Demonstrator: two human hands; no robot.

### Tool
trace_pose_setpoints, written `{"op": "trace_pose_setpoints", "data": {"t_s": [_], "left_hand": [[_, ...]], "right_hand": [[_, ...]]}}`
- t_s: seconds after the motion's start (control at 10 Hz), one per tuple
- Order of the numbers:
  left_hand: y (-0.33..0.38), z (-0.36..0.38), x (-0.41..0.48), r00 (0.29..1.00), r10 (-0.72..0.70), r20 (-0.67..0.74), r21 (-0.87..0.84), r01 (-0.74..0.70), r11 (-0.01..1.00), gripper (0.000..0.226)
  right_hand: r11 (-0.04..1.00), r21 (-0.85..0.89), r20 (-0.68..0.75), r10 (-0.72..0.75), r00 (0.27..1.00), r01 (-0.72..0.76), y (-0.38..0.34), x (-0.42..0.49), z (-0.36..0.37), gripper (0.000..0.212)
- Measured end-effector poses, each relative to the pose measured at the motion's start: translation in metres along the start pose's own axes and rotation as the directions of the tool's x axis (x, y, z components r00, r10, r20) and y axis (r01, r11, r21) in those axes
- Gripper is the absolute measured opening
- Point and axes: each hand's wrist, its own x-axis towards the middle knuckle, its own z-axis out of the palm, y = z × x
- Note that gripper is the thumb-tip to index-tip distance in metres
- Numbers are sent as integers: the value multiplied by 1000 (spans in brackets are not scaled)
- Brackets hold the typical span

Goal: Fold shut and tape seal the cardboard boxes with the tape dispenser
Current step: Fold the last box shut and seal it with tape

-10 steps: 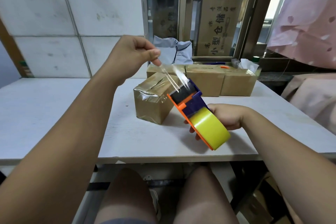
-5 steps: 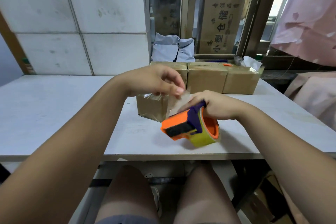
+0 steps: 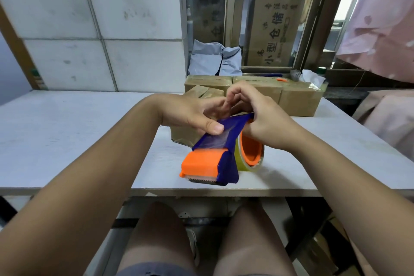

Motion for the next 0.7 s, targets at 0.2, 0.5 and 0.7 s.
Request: {"op": "trace_pose_setpoints", "data": {"t_s": [0.2,0.5,0.7], "left_hand": [[-17,9,-2,985,157,79,-428,-108,897,93],[-24,21,1,865,469,178,-726,-207,656,49],[-31,28,3,950,311,18,-809,-169,563,72]], "right_hand": [[991,131,121,4,993,-20,-14,2,-6,67],[994,109,324,-37,945,2,-26,-1,-8,48],[982,189,267,-55,962,4,-24,1,-6,48]]}}
